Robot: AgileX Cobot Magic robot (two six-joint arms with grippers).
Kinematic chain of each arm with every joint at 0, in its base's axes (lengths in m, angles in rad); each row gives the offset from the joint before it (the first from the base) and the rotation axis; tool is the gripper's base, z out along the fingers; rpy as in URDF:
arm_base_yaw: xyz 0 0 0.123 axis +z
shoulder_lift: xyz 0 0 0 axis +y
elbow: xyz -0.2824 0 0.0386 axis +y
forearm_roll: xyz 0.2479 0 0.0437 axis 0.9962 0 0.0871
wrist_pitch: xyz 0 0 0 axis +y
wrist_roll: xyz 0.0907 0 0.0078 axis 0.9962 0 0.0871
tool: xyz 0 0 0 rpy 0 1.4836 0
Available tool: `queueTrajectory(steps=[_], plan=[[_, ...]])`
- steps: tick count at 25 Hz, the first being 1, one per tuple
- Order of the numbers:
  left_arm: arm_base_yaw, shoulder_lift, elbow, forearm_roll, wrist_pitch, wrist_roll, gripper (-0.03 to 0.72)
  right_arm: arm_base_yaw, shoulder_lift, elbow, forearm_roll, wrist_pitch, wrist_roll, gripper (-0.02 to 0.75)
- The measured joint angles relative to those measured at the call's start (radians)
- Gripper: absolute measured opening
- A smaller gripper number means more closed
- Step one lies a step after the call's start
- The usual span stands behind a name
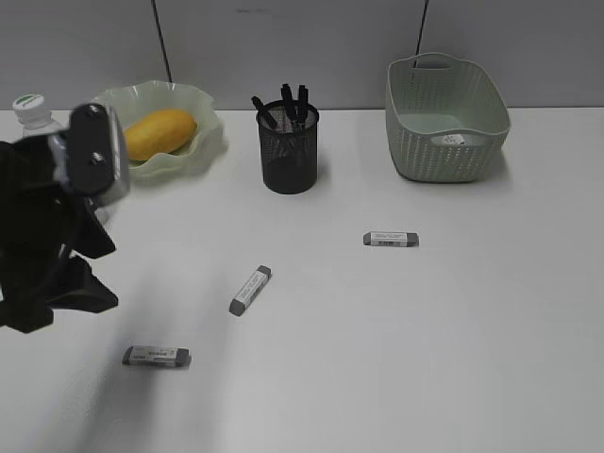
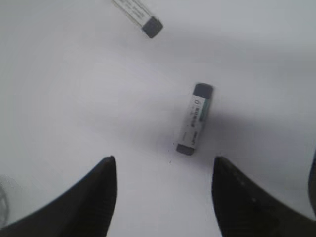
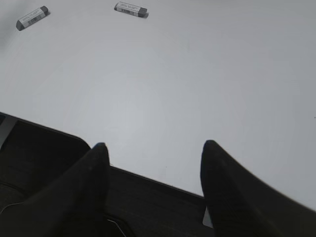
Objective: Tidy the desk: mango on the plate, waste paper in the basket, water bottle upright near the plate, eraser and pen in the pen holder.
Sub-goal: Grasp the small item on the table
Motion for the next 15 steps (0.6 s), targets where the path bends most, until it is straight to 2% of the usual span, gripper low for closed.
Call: queueTrajectory(steps=[3, 8, 15], plan=[[-0.057, 0.066, -0.002, 0.063, -0.006, -0.005, 0.466, 0.000, 0.000, 0.000, 0.000, 0.000, 0.001, 0.470], [-0.111, 0.164, -0.002, 0.084, -0.017, -0.008, 0.466, 0.000, 0.000, 0.000, 0.000, 0.000, 0.001, 0.470], [-0.130, 0.285, -0.002, 0.124, -0.098, -0.018, 0.460, 0.000, 0.000, 0.000, 0.000, 0.000, 0.001, 0.470]])
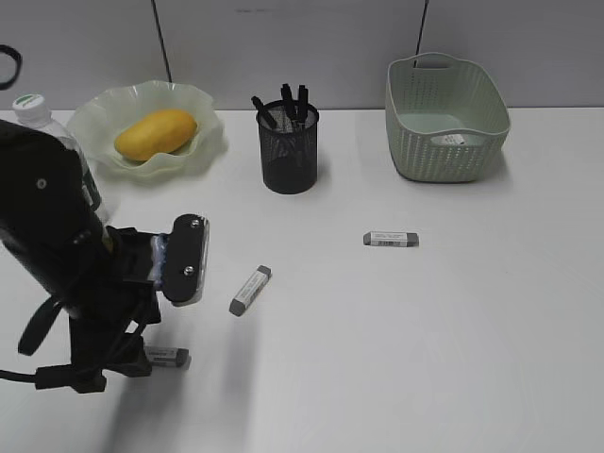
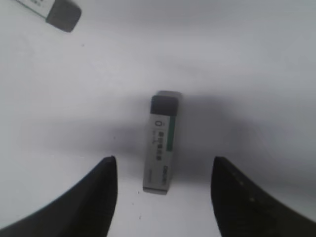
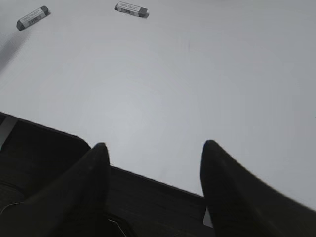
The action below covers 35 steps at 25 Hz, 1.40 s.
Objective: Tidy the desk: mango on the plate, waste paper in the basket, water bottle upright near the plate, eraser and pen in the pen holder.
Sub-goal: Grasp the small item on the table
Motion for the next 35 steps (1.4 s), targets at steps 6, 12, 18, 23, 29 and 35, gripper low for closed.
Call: queueTrajectory(steps=[6, 12, 18, 23, 29, 35], plan=[[0.000, 0.066, -0.001, 0.013, -0.060, -0.010, 0.445, 0.000, 0.000, 0.000, 0.002, 0.000, 0.000, 0.470], [0.000, 0.123, -0.057, 0.013, -0.033, -0.026, 0.392, 0.000, 0.000, 0.000, 0.002, 0.000, 0.000, 0.470], [0.000, 0.161, -0.128, 0.011, 0.036, -0.037, 0.344, 0.000, 0.000, 0.000, 0.002, 0.001, 0.000, 0.470], [0.000, 0.161, -0.130, 0.006, 0.052, -0.037, 0.337, 0.000, 0.000, 0.000, 0.002, 0.001, 0.000, 0.470], [0.000, 0.175, -0.132, -0.014, 0.037, -0.072, 0.336, 0.000, 0.000, 0.000, 0.002, 0.001, 0.000, 0.470], [0.000, 0.182, -0.138, -0.018, 0.029, -0.113, 0.267, 0.000, 0.000, 0.000, 0.002, 0.001, 0.000, 0.470]])
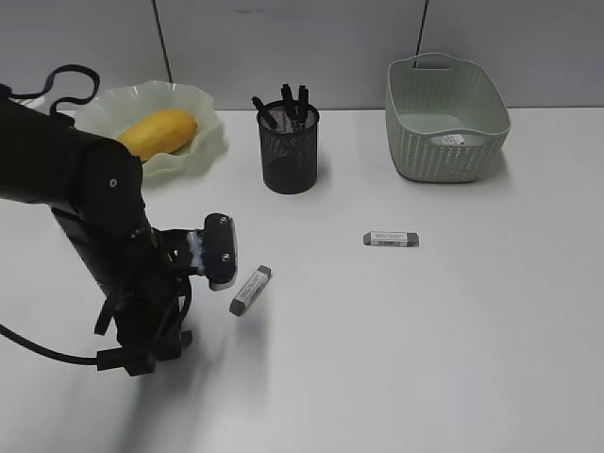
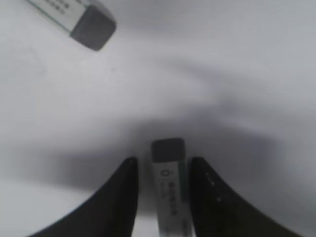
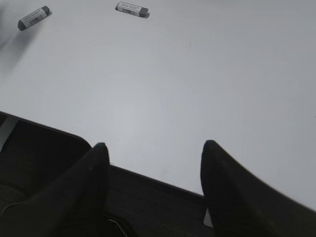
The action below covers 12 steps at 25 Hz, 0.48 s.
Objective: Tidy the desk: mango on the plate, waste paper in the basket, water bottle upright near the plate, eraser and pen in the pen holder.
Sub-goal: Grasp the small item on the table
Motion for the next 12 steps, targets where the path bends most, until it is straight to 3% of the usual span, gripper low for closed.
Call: queueTrajectory(steps=[3, 12], plan=[[0.003, 0.000, -0.002, 0.006, -0.004, -0.014, 0.154, 0.000, 0.000, 0.000, 0.000, 0.000, 0.000, 0.470], [0.003, -0.118, -0.025, -0.022, 0.001, -0.055, 0.155, 0.000, 0.000, 0.000, 0.000, 0.000, 0.000, 0.470]])
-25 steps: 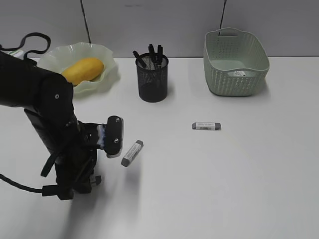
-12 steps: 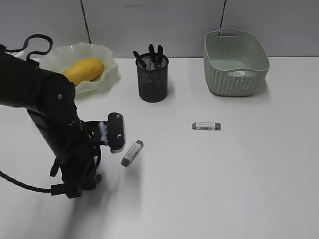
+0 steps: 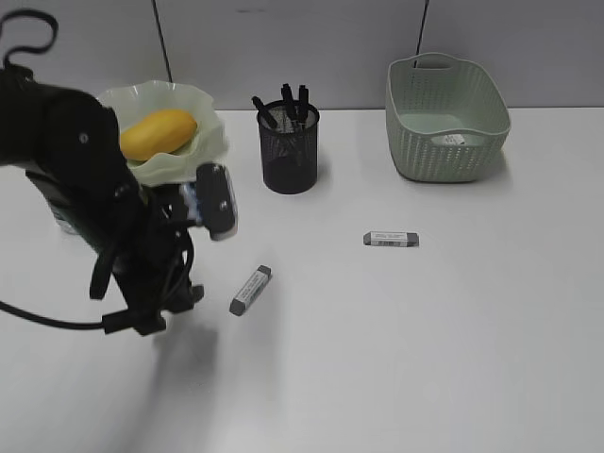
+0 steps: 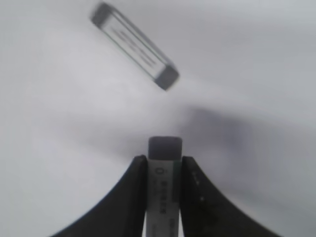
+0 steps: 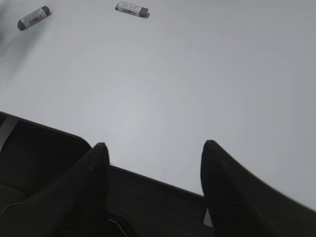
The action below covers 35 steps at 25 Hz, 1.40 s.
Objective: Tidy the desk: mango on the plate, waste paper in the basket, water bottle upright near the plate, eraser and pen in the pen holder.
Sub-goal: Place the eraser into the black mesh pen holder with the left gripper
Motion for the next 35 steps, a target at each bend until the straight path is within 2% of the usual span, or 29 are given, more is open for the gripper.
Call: queueTrajectory(steps=[4, 6, 13, 17, 23, 27, 32, 35], plan=[[0.018, -0.056, -0.091, -0.016, -0.060, -0.037, 0.155, 0.000, 0.000, 0.000, 0.000, 0.000, 0.000, 0.470], [0.032, -0.061, -0.142, -0.066, -0.142, -0.051, 0.155, 0.000, 0.000, 0.000, 0.000, 0.000, 0.000, 0.470], [0.059, -0.005, -0.255, -0.415, -0.514, -0.060, 0.155, 0.000, 0.000, 0.000, 0.000, -0.001, 0.000, 0.470], [0.059, 0.108, -0.344, -0.549, -0.578, -0.061, 0.155, 0.000, 0.000, 0.000, 0.000, -0.001, 0.000, 0.470], [0.050, 0.273, -0.523, -0.644, -0.595, -0.061, 0.155, 0.000, 0.000, 0.000, 0.000, -0.001, 0.000, 0.470], [0.050, 0.356, -0.604, -0.665, -0.604, -0.061, 0.155, 0.000, 0.000, 0.000, 0.000, -0.001, 0.000, 0.470], [0.050, 0.395, -0.626, -0.667, -0.619, -0.061, 0.155, 0.000, 0.000, 0.000, 0.000, -0.001, 0.000, 0.470], [0.050, 0.399, -0.626, -0.666, -0.622, -0.061, 0.207, 0.000, 0.000, 0.000, 0.000, -0.002, 0.000, 0.470]])
